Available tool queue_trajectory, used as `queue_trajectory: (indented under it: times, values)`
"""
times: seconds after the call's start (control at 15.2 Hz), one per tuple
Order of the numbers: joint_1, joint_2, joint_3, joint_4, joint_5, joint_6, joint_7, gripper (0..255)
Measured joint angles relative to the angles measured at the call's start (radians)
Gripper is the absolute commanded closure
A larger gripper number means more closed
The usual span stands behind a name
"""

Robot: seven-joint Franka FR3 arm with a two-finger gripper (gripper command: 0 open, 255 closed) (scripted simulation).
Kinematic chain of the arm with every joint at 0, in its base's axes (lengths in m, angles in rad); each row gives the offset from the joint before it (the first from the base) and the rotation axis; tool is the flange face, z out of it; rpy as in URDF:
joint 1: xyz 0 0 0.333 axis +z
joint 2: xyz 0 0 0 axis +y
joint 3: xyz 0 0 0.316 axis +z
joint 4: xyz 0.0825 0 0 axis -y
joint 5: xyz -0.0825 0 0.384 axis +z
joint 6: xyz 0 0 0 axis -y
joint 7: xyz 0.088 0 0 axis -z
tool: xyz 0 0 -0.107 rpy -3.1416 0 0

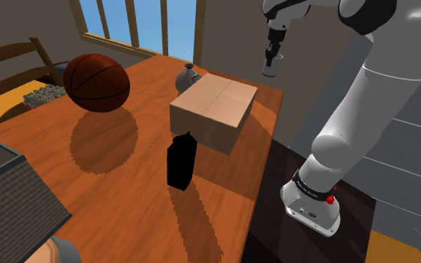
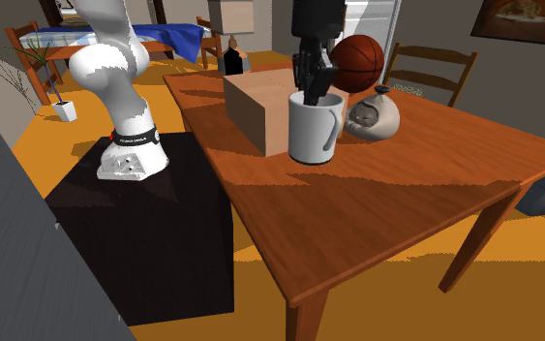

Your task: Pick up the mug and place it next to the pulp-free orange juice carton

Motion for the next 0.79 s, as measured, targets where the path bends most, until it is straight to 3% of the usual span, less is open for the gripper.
queue_trajectory:
  times: [0.79]
  values:
    - [0.0,-0.013,-0.001,0.146,-0.004,-0.158,-0.007,255]
